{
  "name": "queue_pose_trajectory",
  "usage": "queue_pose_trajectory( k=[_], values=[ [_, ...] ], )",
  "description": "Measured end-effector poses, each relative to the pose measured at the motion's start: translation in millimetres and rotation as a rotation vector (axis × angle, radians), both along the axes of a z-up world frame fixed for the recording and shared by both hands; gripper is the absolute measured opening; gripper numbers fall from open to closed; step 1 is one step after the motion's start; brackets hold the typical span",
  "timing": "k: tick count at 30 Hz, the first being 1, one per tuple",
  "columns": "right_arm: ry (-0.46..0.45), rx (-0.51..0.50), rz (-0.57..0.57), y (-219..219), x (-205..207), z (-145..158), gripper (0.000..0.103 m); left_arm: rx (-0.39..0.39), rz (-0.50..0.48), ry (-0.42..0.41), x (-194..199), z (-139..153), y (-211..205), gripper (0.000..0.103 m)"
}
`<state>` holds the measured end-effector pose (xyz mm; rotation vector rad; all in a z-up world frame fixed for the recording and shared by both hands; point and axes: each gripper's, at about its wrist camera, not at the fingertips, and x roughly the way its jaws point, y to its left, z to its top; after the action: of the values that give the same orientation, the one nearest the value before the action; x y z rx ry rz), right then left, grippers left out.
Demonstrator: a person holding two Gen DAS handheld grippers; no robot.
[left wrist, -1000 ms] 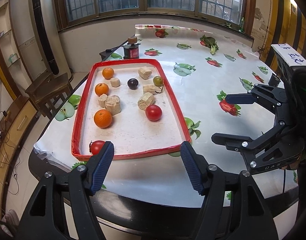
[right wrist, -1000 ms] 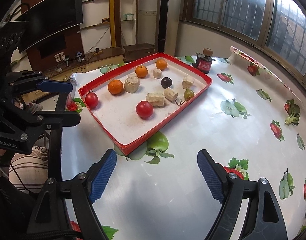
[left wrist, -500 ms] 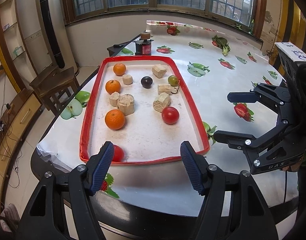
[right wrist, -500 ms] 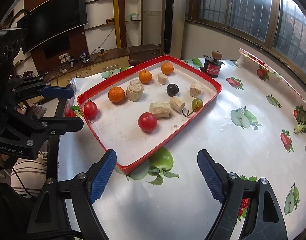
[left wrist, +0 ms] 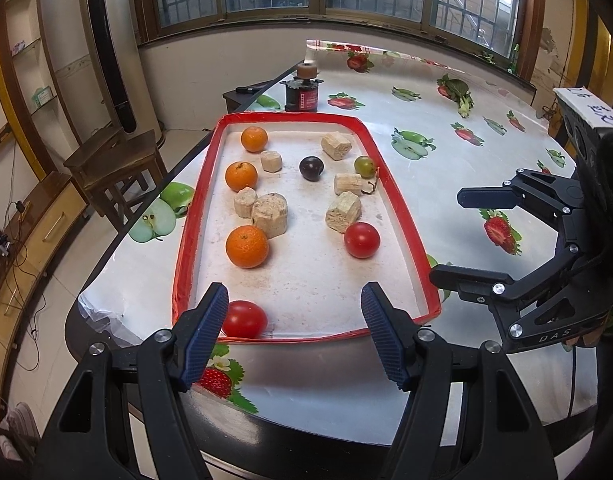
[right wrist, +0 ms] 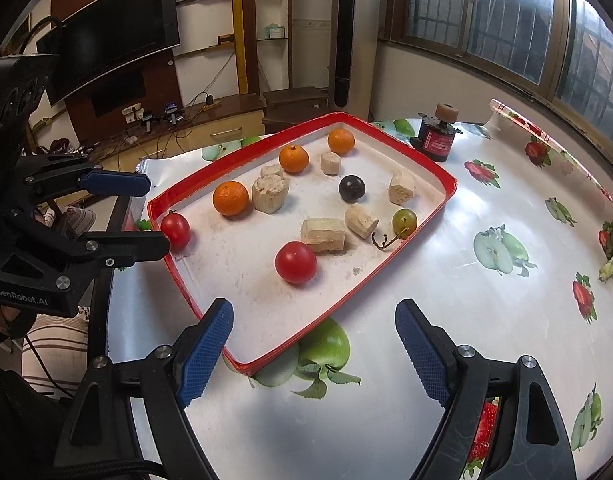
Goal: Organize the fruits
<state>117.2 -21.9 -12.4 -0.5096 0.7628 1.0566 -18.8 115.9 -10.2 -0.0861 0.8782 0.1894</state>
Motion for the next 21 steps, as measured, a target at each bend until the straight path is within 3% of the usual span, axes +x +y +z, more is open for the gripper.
queue_pose_trajectory(
  k=[21],
  values=[
    [-0.017, 0.006, 0.027, 14, -2, 8, 0.085, -0.002, 0.035, -0.017, -3, 5, 15, 0.068]
  ],
)
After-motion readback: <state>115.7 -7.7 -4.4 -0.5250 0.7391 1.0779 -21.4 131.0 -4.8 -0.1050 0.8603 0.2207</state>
